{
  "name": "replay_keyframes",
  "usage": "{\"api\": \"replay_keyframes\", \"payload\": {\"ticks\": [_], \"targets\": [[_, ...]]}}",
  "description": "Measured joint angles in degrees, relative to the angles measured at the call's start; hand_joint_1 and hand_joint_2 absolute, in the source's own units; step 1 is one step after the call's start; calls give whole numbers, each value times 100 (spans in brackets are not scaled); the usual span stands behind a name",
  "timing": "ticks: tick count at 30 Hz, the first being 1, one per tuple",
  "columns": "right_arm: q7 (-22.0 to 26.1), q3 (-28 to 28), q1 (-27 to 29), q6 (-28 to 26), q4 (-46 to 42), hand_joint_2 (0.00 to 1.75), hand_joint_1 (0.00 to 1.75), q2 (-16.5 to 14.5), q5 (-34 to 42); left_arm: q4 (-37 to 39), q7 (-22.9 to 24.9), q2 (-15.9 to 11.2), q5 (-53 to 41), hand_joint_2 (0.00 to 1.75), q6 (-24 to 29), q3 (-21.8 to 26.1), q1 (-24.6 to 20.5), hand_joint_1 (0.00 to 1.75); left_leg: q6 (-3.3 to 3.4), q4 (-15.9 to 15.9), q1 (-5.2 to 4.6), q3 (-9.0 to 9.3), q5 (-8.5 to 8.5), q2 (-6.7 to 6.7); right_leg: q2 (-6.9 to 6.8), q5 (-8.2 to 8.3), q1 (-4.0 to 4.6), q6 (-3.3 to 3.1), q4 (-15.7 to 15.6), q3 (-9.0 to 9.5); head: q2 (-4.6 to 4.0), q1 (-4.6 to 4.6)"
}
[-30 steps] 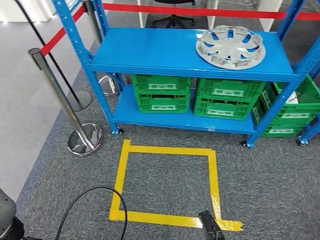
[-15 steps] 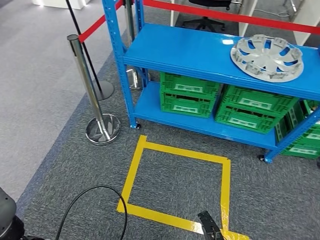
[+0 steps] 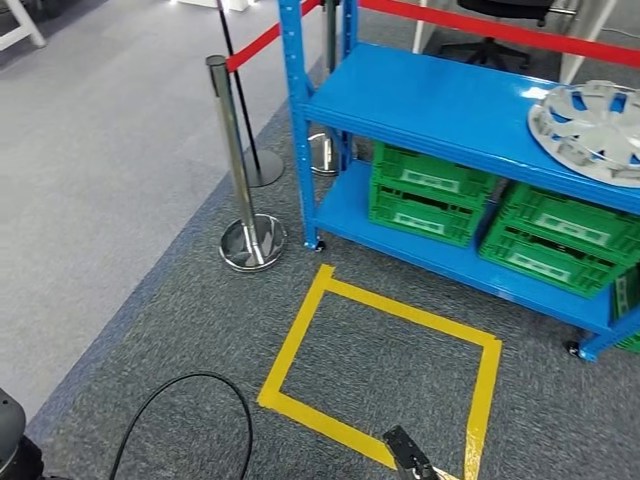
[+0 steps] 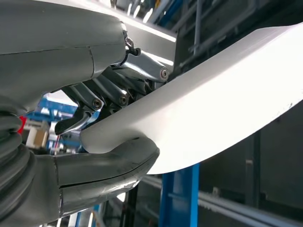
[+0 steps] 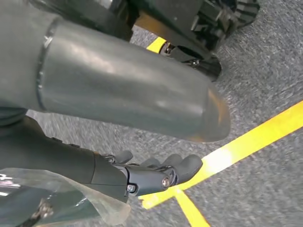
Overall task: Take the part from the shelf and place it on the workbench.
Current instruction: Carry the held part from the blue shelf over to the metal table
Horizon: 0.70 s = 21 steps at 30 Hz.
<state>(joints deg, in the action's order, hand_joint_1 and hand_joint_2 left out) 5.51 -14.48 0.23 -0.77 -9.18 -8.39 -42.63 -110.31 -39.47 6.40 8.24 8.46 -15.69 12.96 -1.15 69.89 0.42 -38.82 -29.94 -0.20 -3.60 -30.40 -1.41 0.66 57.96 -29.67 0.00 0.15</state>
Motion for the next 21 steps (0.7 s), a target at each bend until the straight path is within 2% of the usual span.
{"api": "replay_keyframes", "payload": {"ticks": [2, 3, 4, 6, 7, 8, 10, 11, 12, 13, 14, 15, 17, 18, 19, 21], "targets": [[-5, 43, -16, 11, 0, 0, 0, 0, -11, -1, 0, -2, -11, 175, -10, -1, 6, 175, 50, -771, -38, 415, 257, 239, -118, -19, 16, 35, 1, 19, 0, 0], [-13, 54, -19, 19, 0, 0, 0, 0, -12, -1, 0, -4, -24, 175, -13, -2, 9, 175, 86, -1005, -66, 530, 302, 334, -168, -27, 28, 64, 2, 24, 0, 3], [-23, 62, -19, 27, 0, 0, 0, 0, -12, -1, 0, -5, -36, 175, -13, -2, 15, 175, 121, -1095, -94, 562, 292, 384, -217, -33, 41, 97, -1, 29, 0, 3], [-54, 80, -24, 38, -2, 0, 0, 0, -12, -3, 0, -9, -57, 175, -8, -2, 47, 175, 198, -1125, -107, 544, 311, 284, -314, -40, 45, 171, -23, 47, 0, 3], [-64, 90, -29, 41, -3, 0, 0, 1, -12, -8, 0, -9, -62, 175, -6, -1, 62, 175, 239, -1154, -98, 549, 331, 229, -271, -79, 38, 203, -7, 44, 0, 8], [-71, 97, -37, 42, -5, 0, 0, 1, -13, -14, 0, -8, -67, 175, -5, -1, 70, 175, 284, -1186, -86, 554, 355, 174, -155, -168, 31, 226, 95, 0, 0, 15], [-78, 109, -35, 44, -6, 0, 0, 2, -13, -23, 0, 1, -78, 175, -4, -2, 76, 175, 352, -1220, -75, 549, 389, 67, 181, -502, 24, 238, 672, -271, 0, 40], [-83, 115, -24, 45, -5, 0, 0, 3, -13, -25, 0, 4, -82, 175, -4, -3, 78, 175, 374, -1220, -83, 534, 397, 3, 286, -679, 27, 233, 1080, -469, 0, 46], [-88, 122, -9, 47, -4, 0, 0, 4, -12, -25, 0, 7, -85, 175, -4, -4, 84, 175, 388, -1218, -94, 524, 402, -68, 330, -788, 30, 227, 1418, -644, 0, 52], [-92, 128, 2, 48, -3, 0, 0, 5, -12, -25, 0, 7, -87, 175, -4, -4, 88, 175, 396, -1216, -104, 519, 406, -140, 347, -794, 34, 220, 1590, -744, 0, 50], [-94, 132, 6, 49, -2, 0, 0, 6, -12, -25, 0, 7, -90, 175, -3, -4, 92, 175, 399, -1209, -111, 518, 410, -216, 358, -680, 36, 210, 1534, -737, 0, 51], [-95, 136, 3, 50, -2, 0, 0, 7, -12, -25, 0, 7, -93, 175, -2, -4, 94, 175, 398, -1197, -114, 520, 411, -293, 388, -473, 37, 195, 1260, -624, 0, 51], [-95, 139, -4, 52, -2, 0, 0, 10, -10, -25, 0, 7, -103, 175, 2, -5, 92, 175, 379, -1147, -120, 502, 403, -432, 601, -94, 26, 155, 479, -276, 0, 49], [-94, 140, -5, 54, -2, 0, 0, 13, -10, -25, 0, 8, -113, 175, 4, -7, 90, 175, 357, -1120, -120, 478, 404, -497, 705, -14, 21, 139, 207, -139, 0, 48], [-95, 140, -4, 53, -2, 0, 0, 15, -10, -26, 0, 8, -129, 175, 10, -9, 90, 175, 325, -1102, -114, 445, 412, -555, 773, -1, 21, 125, 62, -65, 0, 47], [-97, 139, -4, 51, -2, 0, 0, 19, -10, -27, 0, 7, -158, 175, 26, -11, 102, 175, 251, -1098, -93, 391, 450, -674, 714, -6, 30, 91, 9, -24, 0, 46]]}}
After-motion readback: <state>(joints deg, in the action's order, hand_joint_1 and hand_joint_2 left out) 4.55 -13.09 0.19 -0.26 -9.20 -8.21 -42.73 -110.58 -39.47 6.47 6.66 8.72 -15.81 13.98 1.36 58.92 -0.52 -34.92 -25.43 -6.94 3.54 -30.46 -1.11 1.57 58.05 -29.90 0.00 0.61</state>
